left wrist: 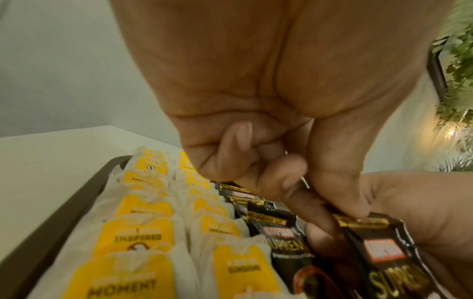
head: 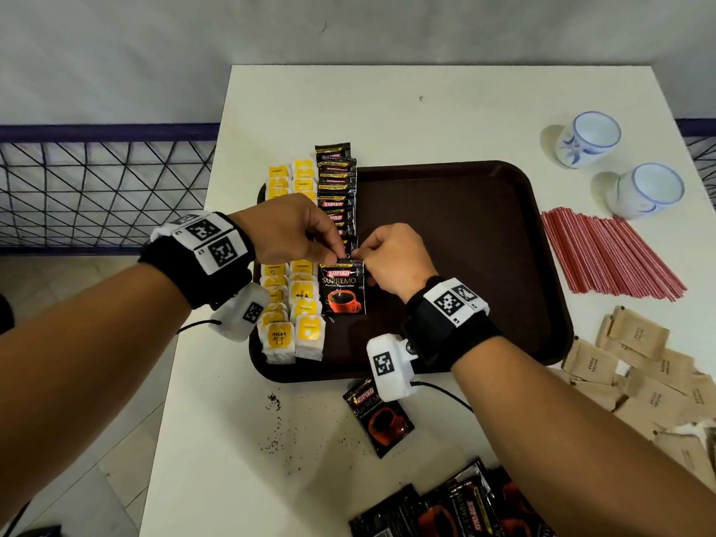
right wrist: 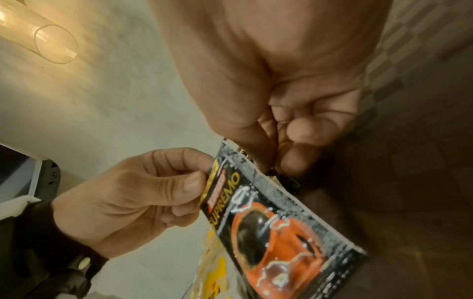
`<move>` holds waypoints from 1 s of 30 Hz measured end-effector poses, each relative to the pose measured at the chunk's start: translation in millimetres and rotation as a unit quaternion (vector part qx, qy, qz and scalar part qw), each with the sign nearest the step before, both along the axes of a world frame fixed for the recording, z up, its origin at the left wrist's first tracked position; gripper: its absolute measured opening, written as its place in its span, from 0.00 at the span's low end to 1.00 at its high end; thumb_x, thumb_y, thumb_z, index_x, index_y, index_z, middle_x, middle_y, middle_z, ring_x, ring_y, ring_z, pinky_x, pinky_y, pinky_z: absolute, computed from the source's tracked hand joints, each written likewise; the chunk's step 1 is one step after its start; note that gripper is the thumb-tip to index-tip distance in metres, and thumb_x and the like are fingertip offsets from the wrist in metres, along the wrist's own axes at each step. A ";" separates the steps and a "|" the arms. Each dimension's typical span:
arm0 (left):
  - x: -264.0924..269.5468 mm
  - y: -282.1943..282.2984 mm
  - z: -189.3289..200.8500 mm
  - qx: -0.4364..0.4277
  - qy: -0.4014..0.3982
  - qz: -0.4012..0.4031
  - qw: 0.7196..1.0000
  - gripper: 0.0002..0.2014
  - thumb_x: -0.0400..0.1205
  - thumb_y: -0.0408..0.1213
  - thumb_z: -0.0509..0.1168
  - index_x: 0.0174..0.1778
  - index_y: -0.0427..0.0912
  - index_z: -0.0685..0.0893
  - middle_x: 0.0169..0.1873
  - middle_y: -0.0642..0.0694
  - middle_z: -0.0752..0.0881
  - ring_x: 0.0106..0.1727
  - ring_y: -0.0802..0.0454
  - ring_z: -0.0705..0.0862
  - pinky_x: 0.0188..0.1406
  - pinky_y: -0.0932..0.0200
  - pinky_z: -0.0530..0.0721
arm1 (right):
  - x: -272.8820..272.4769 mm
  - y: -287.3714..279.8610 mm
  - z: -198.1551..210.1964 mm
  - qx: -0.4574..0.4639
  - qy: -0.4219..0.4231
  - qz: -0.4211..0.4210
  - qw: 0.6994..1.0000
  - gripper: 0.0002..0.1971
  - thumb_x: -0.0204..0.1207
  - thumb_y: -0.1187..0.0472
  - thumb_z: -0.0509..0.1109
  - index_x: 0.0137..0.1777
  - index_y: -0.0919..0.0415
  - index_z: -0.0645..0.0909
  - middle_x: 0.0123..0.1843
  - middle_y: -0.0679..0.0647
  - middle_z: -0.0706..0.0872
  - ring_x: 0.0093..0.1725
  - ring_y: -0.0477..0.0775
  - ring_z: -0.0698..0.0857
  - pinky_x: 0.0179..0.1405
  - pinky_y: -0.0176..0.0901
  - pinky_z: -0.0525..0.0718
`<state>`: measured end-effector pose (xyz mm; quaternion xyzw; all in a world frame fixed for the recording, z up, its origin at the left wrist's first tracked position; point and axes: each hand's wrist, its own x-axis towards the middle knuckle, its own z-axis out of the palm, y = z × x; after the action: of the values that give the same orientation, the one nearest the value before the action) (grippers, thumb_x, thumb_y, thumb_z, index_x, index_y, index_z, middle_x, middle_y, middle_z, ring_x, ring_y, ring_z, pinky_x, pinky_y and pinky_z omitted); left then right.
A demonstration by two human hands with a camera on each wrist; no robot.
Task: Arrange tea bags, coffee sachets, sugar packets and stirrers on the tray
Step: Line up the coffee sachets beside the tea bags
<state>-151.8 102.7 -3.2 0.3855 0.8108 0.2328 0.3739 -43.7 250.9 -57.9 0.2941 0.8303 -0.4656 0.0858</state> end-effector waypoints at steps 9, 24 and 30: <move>2.9 7.1 -2.5 0.000 0.019 0.003 1.000 0.06 0.77 0.36 0.75 0.49 0.48 0.92 0.41 0.53 0.92 0.43 0.63 0.87 0.44 0.73 0.82 | 17.2 11.7 -4.0 -0.055 -0.008 -0.052 0.997 0.09 0.79 0.61 0.70 0.37 0.54 0.82 0.32 0.48 0.88 0.24 0.51 0.87 0.16 0.33 0.73; 10.3 2.7 -16.2 -0.019 0.139 0.022 0.990 0.07 0.78 0.36 0.73 0.48 0.53 0.91 0.44 0.56 0.89 0.36 0.78 0.78 0.35 0.78 0.69 | 16.2 -1.3 -7.7 -0.111 -0.002 -0.024 0.994 0.09 0.81 0.65 0.65 0.41 0.56 0.83 0.36 0.63 0.91 0.30 0.58 0.91 0.29 0.47 0.90; 11.1 -0.3 -17.8 -0.022 0.150 0.026 0.988 0.07 0.79 0.36 0.73 0.50 0.52 0.91 0.45 0.57 0.88 0.36 0.74 0.78 0.36 0.79 0.69 | 16.1 -2.7 -8.6 -0.096 0.006 0.001 0.995 0.12 0.80 0.67 0.63 0.40 0.53 0.83 0.36 0.63 0.91 0.31 0.56 0.91 0.27 0.43 0.86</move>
<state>-140.7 102.4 -21.0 0.3866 0.8723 0.1641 0.2506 -27.7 248.2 -66.5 0.2803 0.7825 -0.5451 0.1090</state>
